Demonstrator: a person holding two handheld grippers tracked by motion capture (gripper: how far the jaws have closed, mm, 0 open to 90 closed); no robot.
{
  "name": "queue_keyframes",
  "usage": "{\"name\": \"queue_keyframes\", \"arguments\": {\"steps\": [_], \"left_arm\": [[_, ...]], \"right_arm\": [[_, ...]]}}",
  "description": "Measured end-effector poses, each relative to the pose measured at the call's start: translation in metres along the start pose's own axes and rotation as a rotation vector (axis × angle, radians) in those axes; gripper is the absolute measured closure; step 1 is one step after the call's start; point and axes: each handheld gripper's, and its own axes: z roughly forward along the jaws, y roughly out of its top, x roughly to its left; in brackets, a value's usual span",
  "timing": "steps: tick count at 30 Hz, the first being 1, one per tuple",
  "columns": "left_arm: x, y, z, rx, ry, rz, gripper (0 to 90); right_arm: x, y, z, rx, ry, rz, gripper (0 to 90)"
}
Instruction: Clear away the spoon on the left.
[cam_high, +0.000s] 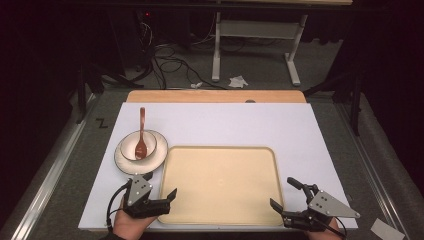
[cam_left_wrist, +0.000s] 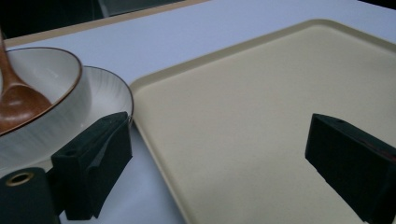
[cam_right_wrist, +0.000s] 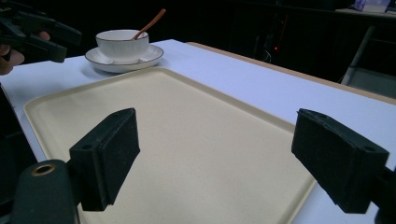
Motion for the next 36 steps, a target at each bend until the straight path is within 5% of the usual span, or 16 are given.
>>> {"name": "queue_keyframes", "arguments": {"steps": [13, 26, 36], "left_arm": [[0.008, 0.0, -0.002, 0.012, 0.0, -0.013, 8.7], [0.046, -0.007, -0.018, 0.026, 0.096, -0.091, 13.4], [0.067, -0.013, -0.032, -0.01, 0.158, -0.168, 16.4]], "right_arm": [[0.0, 0.0, 0.0, 0.007, -0.001, 0.0, 16.2], [0.0, 0.0, 0.0, 0.004, -0.003, -0.005, 16.2], [0.0, 0.001, 0.0, -0.001, 0.002, -0.01, 16.2]]}}
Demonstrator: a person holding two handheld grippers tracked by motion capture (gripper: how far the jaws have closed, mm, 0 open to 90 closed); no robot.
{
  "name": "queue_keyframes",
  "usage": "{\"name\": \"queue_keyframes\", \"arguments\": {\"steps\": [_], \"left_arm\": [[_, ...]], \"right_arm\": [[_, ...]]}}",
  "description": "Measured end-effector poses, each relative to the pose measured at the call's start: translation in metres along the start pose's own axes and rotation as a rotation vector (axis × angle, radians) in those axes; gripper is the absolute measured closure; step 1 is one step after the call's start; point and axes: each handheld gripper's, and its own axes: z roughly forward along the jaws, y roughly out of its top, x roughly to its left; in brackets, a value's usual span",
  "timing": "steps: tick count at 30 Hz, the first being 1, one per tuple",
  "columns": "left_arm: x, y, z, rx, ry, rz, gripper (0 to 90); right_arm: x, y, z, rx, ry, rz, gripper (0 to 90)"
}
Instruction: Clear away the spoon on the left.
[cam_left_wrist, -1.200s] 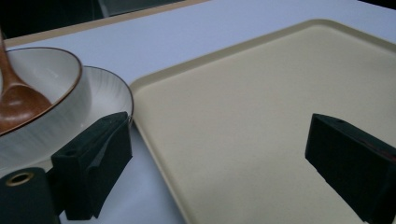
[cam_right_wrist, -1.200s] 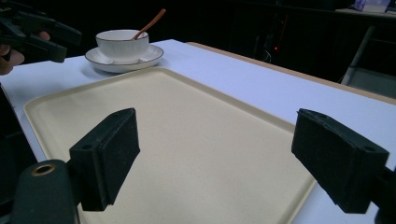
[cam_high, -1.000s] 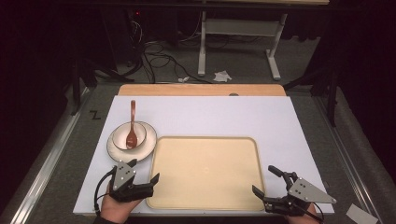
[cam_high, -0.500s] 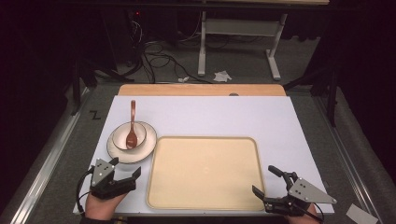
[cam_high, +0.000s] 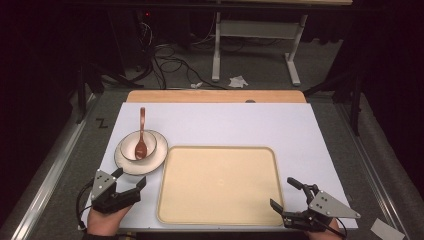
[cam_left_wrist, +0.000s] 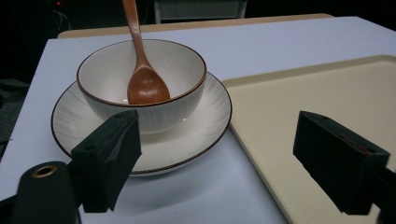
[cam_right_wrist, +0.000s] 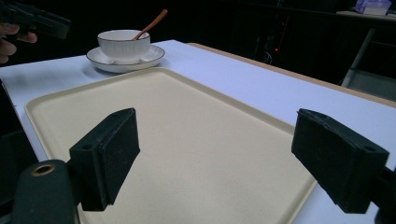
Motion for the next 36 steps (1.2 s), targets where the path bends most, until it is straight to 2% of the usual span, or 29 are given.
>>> {"name": "queue_keyframes", "arguments": {"steps": [5, 11, 12, 13, 14, 17, 21, 22, 24, 27, 29, 32, 33, 35, 36], "left_arm": [[0.006, -0.001, -0.003, -0.011, 0.016, -0.017, 18.1], [0.006, -0.001, -0.004, -0.019, 0.012, -0.008, 19.7], [0.006, -0.001, -0.004, -0.025, 0.01, -0.006, 24.5], [0.006, -0.001, -0.004, -0.025, 0.01, -0.006, 24.9], [0.006, 0.0, -0.004, -0.035, -0.007, -0.017, 28.0], [0.004, 0.001, -0.004, -0.036, -0.006, -0.002, 39.7], [0.001, 0.003, -0.003, -0.016, -0.002, 0.011, 45.3], [-0.001, 0.004, -0.002, -0.012, -0.004, 0.013, 51.1], [-0.004, 0.007, 0.0, 0.003, -0.011, 0.009, 55.7], [-0.005, 0.011, 0.001, -0.01, -0.015, 0.011, 62.1], [-0.004, 0.019, 0.002, -0.011, 0.011, 0.015, 63.8], [0.001, 0.031, 0.002, -0.05, 0.031, -0.009, 72.7], [0.004, 0.036, 0.005, -0.05, 0.045, -0.006, 77.6], [0.005, 0.039, 0.007, -0.047, 0.053, -0.004, 81.7], [0.007, 0.045, 0.012, -0.036, 0.073, -0.004, 84.0]], "right_arm": [[0.0, 0.0, 0.0, -0.002, 0.004, 0.0, 16.2], [0.0, 0.0, 0.0, -0.002, 0.004, -0.001, 16.2], [0.0, 0.0, 0.0, -0.001, 0.004, -0.001, 16.2], [0.0, 0.0, 0.0, 0.003, 0.003, 0.001, 16.2], [0.0, 0.0, 0.0, 0.004, 0.004, 0.001, 16.2], [0.0, 0.0, 0.0, 0.003, 0.004, -0.001, 16.2], [0.0, 0.0, 0.0, 0.0, 0.006, -0.004, 16.2], [0.0, 0.0, 0.0, 0.002, 0.004, -0.003, 16.2], [0.0, 0.0, 0.001, 0.002, 0.002, -0.004, 16.2], [0.0, 0.0, 0.0, 0.001, 0.002, -0.004, 16.2], [0.0, 0.0, 0.0, 0.0, 0.005, 0.003, 16.2], [-0.001, 0.0, 0.0, 0.001, 0.002, -0.003, 16.2], [0.0, 0.0, 0.0, -0.001, 0.006, -0.007, 16.2], [0.0, 0.0, 0.0, 0.0, 0.006, -0.007, 16.2], [0.0, 0.0, 0.0, 0.0, 0.005, -0.006, 16.2]]}}
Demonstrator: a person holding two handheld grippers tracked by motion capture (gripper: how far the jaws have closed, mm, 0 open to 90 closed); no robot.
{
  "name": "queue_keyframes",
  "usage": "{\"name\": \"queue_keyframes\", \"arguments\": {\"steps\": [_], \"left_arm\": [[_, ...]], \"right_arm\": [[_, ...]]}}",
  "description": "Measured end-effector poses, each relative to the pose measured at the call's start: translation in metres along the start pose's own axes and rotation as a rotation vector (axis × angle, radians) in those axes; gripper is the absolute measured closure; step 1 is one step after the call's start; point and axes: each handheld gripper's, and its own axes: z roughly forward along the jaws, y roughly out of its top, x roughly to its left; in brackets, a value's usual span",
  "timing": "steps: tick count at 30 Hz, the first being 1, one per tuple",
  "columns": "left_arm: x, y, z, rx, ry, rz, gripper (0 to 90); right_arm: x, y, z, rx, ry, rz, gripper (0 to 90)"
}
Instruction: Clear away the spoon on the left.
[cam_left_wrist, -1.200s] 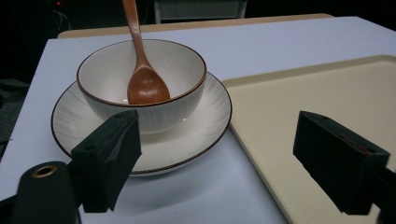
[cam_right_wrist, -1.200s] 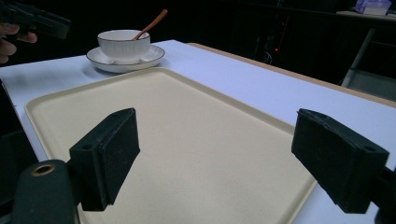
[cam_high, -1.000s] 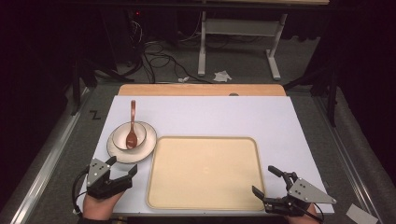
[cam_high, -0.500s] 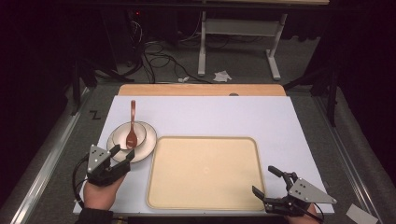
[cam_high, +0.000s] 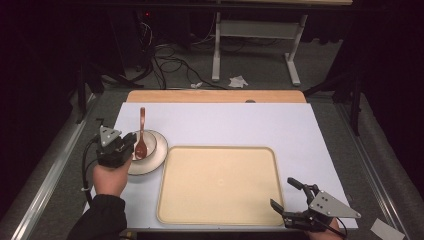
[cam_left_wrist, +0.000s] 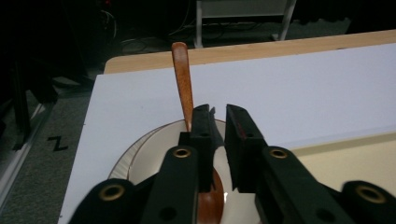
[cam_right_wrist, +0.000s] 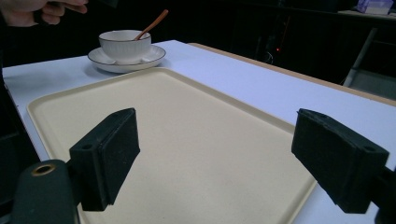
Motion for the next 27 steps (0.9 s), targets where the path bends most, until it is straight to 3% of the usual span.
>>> {"name": "queue_keyframes", "arguments": {"steps": [3, 7, 13, 15, 17, 20, 25, 27], "left_arm": [[0.006, 0.011, 0.009, 0.012, 0.019, -0.024, 90.0], [0.011, 0.022, 0.018, 0.025, 0.032, -0.027, 90.0], [0.02, 0.041, 0.042, 0.054, 0.09, -0.03, 90.0], [0.021, 0.043, 0.045, 0.058, 0.096, -0.028, 90.0], [0.024, 0.046, 0.057, 0.07, 0.141, -0.021, 90.0], [0.029, 0.048, 0.065, 0.079, 0.147, -0.037, 90.0], [0.036, 0.049, 0.088, 0.133, 0.185, -0.04, 90.0], [0.043, 0.048, 0.101, 0.164, 0.2, -0.062, 90.0]], "right_arm": [[0.0, 0.0, 0.0, 0.001, -0.004, 0.003, 16.2], [0.0, 0.0, 0.0, 0.0, 0.004, 0.0, 16.2], [-0.001, 0.0, -0.001, 0.0, 0.0, 0.002, 16.2], [-0.001, 0.0, -0.001, 0.0, 0.0, 0.001, 16.2], [-0.001, 0.0, -0.001, -0.003, 0.001, 0.005, 16.2], [-0.001, 0.0, -0.001, 0.0, 0.003, 0.009, 16.2], [-0.001, 0.0, -0.001, -0.008, 0.002, 0.012, 16.2], [-0.001, -0.001, -0.002, 0.0, 0.001, 0.024, 16.2]]}}
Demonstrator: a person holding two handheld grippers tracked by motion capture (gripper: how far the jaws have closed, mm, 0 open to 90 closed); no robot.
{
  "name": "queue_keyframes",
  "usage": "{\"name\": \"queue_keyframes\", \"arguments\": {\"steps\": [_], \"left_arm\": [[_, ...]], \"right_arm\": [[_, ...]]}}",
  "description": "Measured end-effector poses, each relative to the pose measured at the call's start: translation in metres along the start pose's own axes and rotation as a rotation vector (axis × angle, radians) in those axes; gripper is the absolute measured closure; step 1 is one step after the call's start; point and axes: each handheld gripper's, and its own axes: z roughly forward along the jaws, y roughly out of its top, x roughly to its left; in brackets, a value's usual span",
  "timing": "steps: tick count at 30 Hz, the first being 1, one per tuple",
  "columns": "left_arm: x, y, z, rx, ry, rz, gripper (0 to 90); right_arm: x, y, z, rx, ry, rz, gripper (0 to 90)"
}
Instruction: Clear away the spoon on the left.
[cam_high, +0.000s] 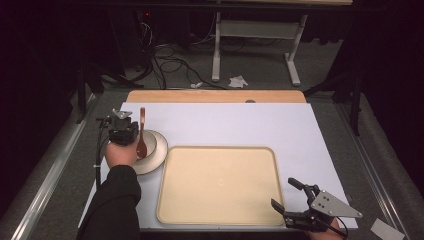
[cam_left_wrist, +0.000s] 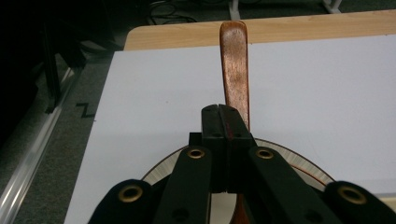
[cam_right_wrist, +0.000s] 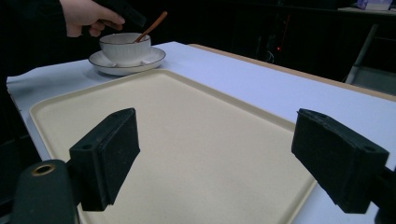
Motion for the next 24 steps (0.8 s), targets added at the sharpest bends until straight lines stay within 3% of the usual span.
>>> {"name": "queue_keyframes", "arguments": {"steps": [11, 24], "left_arm": [[-0.003, 0.01, 0.023, 0.038, 0.03, -0.011, 90.0], [-0.003, 0.009, 0.03, 0.073, 0.028, -0.029, 90.0]], "right_arm": [[-0.002, -0.001, 0.0, -0.009, 0.005, 0.012, 16.2], [-0.001, -0.001, -0.001, -0.007, 0.003, 0.008, 16.2]]}}
